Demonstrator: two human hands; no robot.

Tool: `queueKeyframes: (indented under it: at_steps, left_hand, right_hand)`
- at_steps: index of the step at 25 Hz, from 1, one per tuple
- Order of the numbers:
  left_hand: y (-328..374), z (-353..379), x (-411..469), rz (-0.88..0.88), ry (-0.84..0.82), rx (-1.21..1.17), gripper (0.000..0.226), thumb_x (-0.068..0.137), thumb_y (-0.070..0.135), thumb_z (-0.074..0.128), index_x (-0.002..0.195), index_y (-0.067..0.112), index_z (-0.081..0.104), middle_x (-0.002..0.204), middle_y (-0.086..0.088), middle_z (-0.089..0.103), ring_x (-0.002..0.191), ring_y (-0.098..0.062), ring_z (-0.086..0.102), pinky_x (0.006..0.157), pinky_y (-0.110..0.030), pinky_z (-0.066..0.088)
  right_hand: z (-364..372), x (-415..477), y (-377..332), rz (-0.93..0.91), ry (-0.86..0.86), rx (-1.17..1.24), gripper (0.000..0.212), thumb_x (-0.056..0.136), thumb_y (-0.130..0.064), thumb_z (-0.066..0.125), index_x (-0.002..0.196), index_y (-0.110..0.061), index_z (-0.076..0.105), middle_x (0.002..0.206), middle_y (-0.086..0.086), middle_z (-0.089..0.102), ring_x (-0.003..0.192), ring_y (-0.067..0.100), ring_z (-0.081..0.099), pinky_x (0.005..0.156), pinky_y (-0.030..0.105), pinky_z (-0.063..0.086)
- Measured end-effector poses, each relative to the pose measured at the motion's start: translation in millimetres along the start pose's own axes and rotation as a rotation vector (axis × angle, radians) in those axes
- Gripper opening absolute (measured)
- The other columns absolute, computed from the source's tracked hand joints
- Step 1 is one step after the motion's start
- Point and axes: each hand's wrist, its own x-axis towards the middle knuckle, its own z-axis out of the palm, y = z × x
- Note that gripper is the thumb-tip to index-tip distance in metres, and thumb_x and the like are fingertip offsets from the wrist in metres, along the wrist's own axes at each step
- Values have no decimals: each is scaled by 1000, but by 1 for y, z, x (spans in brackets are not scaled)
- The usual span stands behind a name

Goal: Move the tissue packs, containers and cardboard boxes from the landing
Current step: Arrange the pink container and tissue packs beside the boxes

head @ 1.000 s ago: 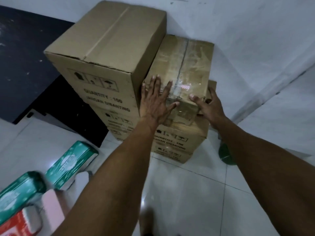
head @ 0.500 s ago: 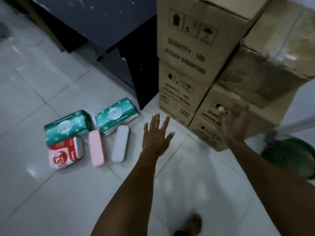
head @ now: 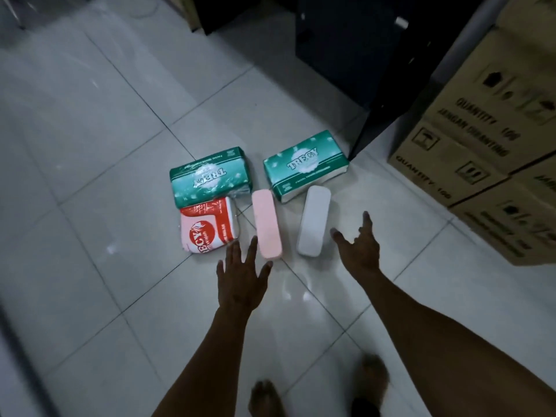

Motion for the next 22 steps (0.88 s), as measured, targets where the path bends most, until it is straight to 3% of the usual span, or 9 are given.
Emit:
queueKeyframes:
  at_steps: [6, 10, 16, 22]
  left_hand:
    - [-28, 41, 55, -19, -84, -44, 75, 95, 65, 30, 156, 37, -3, 165, -9, -4, 152, -26, -5, 120, -53, 10]
    - [-17, 75, 130, -62, -16, -114, 74, 96, 64, 33, 157, 34, 3, 164, -12, 4, 152, -29, 2, 119, -55, 18]
    - [-27, 133, 217, -9, -10, -83, 73, 95, 63, 36, 155, 41, 3, 163, -15, 8, 151, -32, 6, 118, -55, 20]
    - [-52, 172, 283, -49, -45, -181, 94, 86, 63, 57, 153, 45, -6, 164, -14, 3, 150, -34, 8, 115, -56, 22]
  right_hand:
    - [52, 39, 27, 94, -31, -119, 93, 88, -38, 70, 157, -25, 9, 154, 16, 33, 139, 36, 36, 108, 44, 36]
    - [74, 96, 54, 111, -18, -225, 97, 85, -40, 72, 157, -25, 9, 152, 18, 34, 135, 39, 40, 103, 46, 41]
    - [152, 177, 84, 105, -39, -338, 102, 81, -48, 74, 155, -39, 3, 161, 17, 12, 143, 44, 23, 110, 56, 35]
    - [219, 245, 106, 218, 20, -446, 114, 74, -55, 77, 152, -48, -7, 162, 15, -13, 147, 46, 1, 105, 72, 28]
